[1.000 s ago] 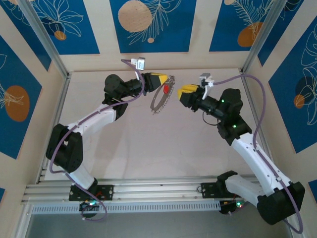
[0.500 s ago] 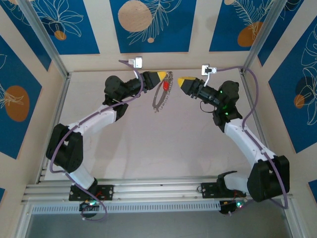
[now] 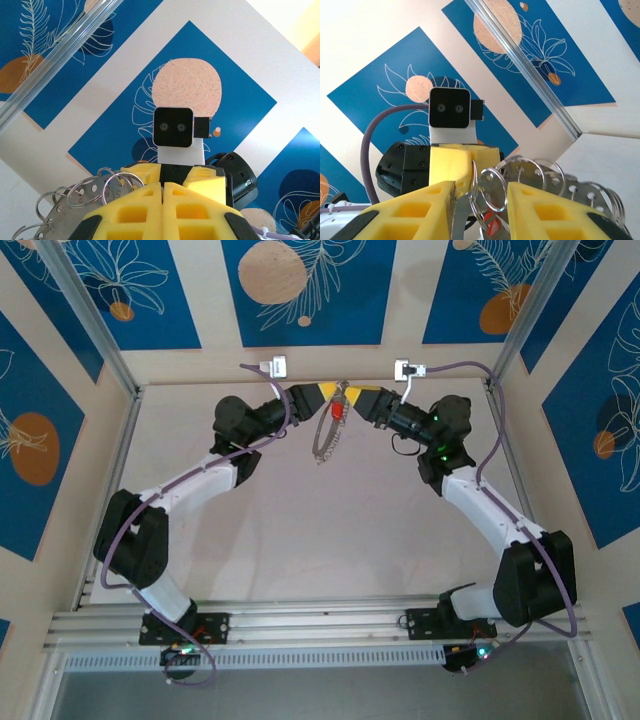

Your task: Put the keys on the keyring

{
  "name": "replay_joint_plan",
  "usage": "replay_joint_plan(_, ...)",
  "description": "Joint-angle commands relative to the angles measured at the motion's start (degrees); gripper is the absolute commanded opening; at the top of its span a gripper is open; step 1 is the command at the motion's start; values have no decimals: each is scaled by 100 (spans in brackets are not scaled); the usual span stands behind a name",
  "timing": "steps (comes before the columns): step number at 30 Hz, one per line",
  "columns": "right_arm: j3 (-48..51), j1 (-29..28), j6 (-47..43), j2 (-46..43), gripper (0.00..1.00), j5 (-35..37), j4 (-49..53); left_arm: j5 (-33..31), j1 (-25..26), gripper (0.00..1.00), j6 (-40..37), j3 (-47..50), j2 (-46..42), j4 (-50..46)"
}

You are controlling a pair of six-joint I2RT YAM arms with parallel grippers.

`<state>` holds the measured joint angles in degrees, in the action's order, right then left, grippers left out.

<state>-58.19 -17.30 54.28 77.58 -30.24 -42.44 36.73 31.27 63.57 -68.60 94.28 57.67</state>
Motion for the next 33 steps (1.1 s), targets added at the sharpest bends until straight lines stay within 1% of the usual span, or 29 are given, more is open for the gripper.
replay_joint_plan(1,-230,-65,2,92,33,14,-82,-120,77,0,80,-50,-116,422)
replay_joint_plan(9,-359,-124,-44,171,28,42,28,-87,97,0,87,-75,-78,451)
replay_joint_plan(19,-411,-159,-73,196,27,53,104,-7,132,0,94,-141,-23,486)
replay_joint_plan(31,-516,-161,-76,294,7,9,187,46,163,0,67,-158,-16,465)
replay_joint_plan(32,-531,-160,-77,310,5,-14,209,49,163,0,59,-158,-16,469)
replay_joint_plan(33,-539,-168,-90,317,0,-41,209,53,169,0,59,-168,-22,465)
